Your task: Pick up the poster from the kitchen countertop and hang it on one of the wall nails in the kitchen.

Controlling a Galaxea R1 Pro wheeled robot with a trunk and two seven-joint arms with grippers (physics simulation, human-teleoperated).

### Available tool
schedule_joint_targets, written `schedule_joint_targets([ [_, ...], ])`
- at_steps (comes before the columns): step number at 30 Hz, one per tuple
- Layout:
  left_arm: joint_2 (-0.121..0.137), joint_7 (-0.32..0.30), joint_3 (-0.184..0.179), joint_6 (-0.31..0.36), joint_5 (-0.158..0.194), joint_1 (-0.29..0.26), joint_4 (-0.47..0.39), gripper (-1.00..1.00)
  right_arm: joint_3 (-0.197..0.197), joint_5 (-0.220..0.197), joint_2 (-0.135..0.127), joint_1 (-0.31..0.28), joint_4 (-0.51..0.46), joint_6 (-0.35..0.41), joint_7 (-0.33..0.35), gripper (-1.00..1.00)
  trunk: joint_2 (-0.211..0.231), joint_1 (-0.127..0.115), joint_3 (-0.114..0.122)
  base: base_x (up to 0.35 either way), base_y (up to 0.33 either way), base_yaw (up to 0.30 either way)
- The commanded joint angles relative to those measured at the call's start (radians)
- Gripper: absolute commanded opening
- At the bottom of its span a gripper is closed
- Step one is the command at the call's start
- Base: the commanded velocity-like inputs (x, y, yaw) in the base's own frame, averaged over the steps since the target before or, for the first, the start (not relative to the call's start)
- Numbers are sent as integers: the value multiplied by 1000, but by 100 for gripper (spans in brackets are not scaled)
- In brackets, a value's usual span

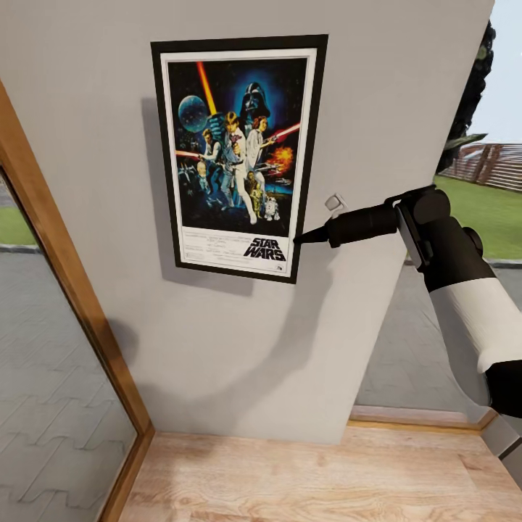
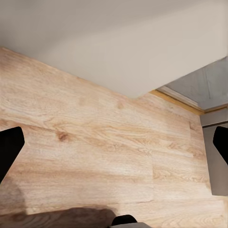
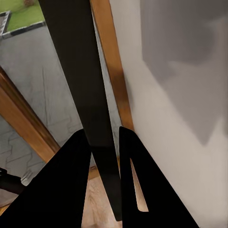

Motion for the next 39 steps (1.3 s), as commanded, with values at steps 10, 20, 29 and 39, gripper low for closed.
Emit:
schedule_joint_targets([
  [10, 0, -2, -8, -6, 7, -1, 1, 100, 1, 3, -1, -1, 0, 10, 7, -100, -2, 1, -2, 82, 27, 0],
  [20, 0, -2, -8, -6, 7, -1, 1, 100, 0, 3, -1, -1, 0, 11, 7, -100, -2, 1, -2, 48, 9, 0],
  [29, 0, -2, -8, -6, 7, -1, 1, 100, 0, 3, -1, -1, 0, 10, 7, -100, -2, 1, -2, 158, 0, 0],
  [39, 0, -2, -8, -6, 7, -1, 1, 100, 1, 3, -1, -1, 0, 10, 7, -100, -2, 1, -2, 9, 0, 0],
])
